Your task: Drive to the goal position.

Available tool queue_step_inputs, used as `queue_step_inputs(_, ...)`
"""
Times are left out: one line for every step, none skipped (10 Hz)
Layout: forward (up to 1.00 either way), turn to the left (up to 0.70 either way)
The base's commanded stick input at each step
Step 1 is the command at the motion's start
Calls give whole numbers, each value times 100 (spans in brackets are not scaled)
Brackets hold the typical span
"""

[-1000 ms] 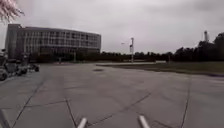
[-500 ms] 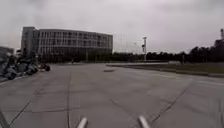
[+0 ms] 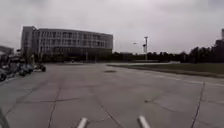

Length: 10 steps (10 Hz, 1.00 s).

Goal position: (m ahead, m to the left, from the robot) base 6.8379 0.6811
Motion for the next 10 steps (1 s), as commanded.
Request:
queue_step_inputs(100,-2)
queue_step_inputs(100,-2)
queue_step_inputs(100,-2)
queue_step_inputs(100,-2)
queue_step_inputs(100,-2)
queue_step_inputs(100,5)
queue_step_inputs(100,22)
queue_step_inputs(100,28)
queue_step_inputs(100,18)
queue_step_inputs(100,-2)
